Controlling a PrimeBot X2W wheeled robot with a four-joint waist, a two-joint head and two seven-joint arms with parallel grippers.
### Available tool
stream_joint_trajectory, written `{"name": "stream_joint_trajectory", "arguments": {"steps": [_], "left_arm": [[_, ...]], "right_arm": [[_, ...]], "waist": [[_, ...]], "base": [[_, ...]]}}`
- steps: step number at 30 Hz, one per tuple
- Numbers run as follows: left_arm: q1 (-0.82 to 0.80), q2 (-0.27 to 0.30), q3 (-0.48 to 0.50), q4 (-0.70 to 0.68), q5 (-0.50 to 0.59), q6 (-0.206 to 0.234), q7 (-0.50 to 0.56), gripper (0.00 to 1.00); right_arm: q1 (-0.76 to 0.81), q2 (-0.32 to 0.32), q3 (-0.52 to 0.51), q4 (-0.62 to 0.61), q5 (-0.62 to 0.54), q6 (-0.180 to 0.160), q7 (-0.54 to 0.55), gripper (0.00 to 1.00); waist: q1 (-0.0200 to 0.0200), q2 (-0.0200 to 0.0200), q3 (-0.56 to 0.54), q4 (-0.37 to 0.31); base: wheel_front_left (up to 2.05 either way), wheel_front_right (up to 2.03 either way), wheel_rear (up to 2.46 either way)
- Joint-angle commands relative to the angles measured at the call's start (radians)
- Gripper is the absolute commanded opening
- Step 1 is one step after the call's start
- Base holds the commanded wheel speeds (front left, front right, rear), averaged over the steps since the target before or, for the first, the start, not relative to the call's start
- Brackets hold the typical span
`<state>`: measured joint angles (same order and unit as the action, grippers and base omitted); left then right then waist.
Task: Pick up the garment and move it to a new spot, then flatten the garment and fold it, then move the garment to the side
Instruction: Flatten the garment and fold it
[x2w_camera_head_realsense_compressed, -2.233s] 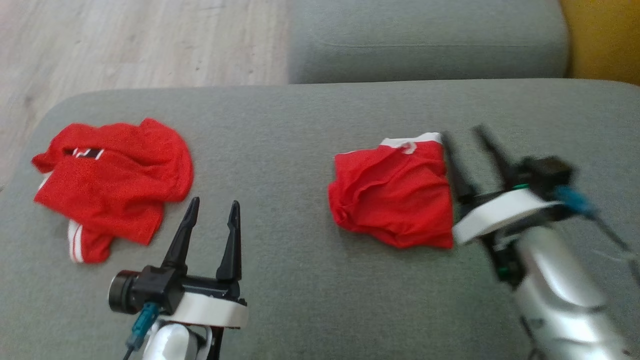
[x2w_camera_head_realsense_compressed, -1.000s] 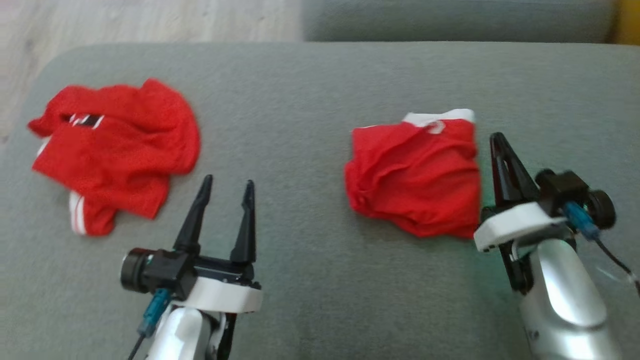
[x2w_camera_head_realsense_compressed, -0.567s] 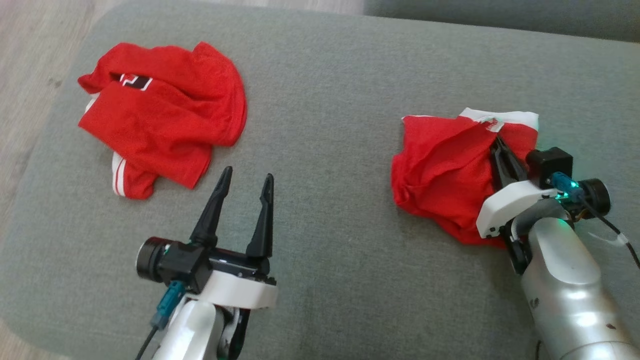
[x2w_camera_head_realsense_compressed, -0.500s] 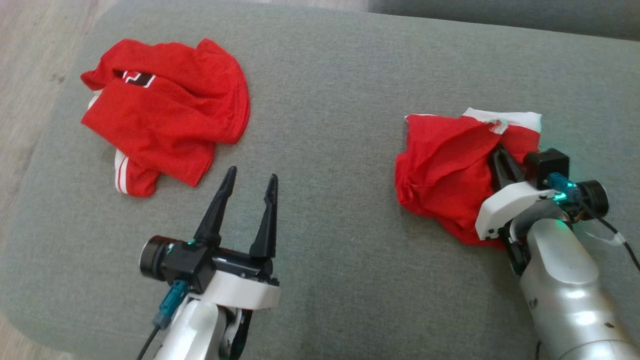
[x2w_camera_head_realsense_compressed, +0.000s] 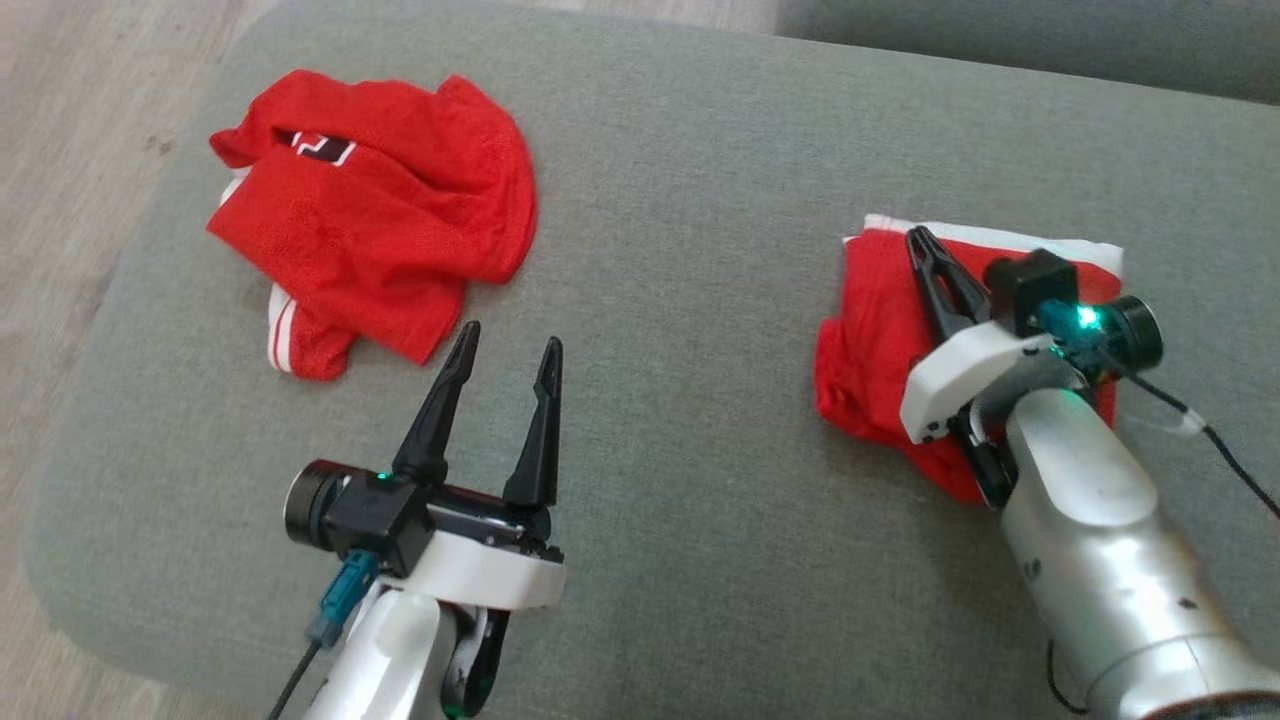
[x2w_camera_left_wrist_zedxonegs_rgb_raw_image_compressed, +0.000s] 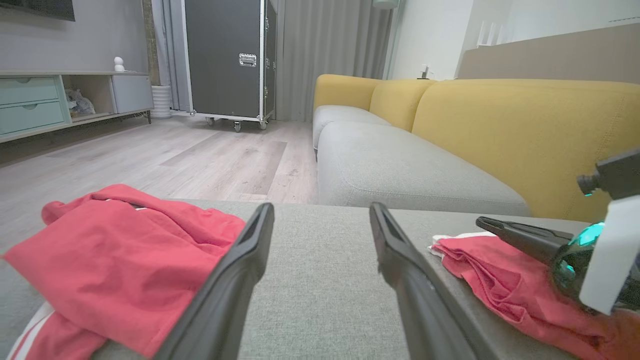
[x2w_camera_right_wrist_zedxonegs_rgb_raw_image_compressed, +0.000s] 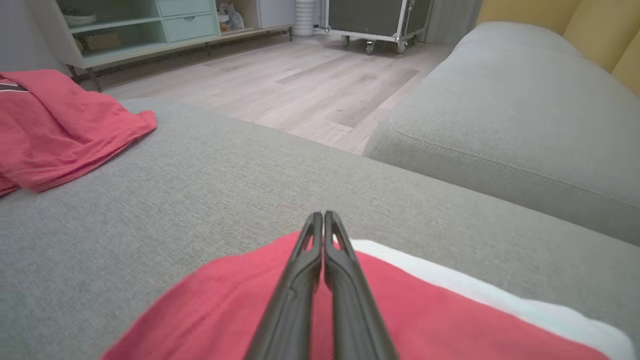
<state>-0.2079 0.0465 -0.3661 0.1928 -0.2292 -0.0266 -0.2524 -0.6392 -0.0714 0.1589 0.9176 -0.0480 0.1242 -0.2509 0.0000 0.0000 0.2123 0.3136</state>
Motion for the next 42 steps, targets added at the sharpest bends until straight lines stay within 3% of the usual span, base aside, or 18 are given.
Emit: {"name": "stream_joint_trajectory", "arguments": {"steps": [1,13,21,24,27,36,42], "left_arm": [[-0.024,0.004,0.025,-0.027,-0.006,0.003,-0.009,1.00],[-0.033,0.004,0.033,-0.030,-0.010,0.014,-0.009,1.00],[-0.028,0.004,0.057,-0.028,0.006,0.009,-0.009,1.00],[-0.025,0.004,0.076,-0.029,0.018,0.005,-0.009,1.00],[-0.018,0.004,0.091,-0.029,0.027,0.001,-0.009,1.00],[0.028,0.004,0.138,-0.030,0.026,-0.010,-0.009,1.00],[0.056,0.004,0.172,-0.027,0.033,-0.018,-0.009,1.00]], "right_arm": [[-0.050,0.021,0.036,-0.005,0.015,0.007,-0.010,0.00],[-0.039,0.021,0.238,0.177,0.179,0.007,0.065,0.00],[-0.027,0.021,0.331,0.121,0.315,0.007,0.007,0.00],[-0.049,0.021,0.300,0.069,0.322,0.007,-0.009,0.00],[-0.028,0.008,0.221,-0.064,0.297,0.007,-0.010,0.00],[0.198,-0.021,-0.023,-0.368,0.146,0.007,-0.011,0.00],[0.326,-0.005,-0.094,-0.469,0.103,0.007,-0.011,0.00]], "waist": [[0.0000,0.0000,0.006,0.010],[0.0000,0.0000,0.007,0.018],[0.0000,0.0000,-0.022,-0.051],[0.0000,0.0000,-0.042,-0.089],[0.0000,0.0000,-0.071,-0.129],[0.0000,0.0000,-0.158,-0.226],[0.0000,0.0000,-0.185,-0.264]], "base": [[0.00,0.00,0.00],[0.00,0.00,0.00],[0.00,0.00,0.00],[0.00,0.00,0.00],[0.00,0.00,0.00],[0.00,0.00,0.00],[0.00,0.00,0.00]]}}
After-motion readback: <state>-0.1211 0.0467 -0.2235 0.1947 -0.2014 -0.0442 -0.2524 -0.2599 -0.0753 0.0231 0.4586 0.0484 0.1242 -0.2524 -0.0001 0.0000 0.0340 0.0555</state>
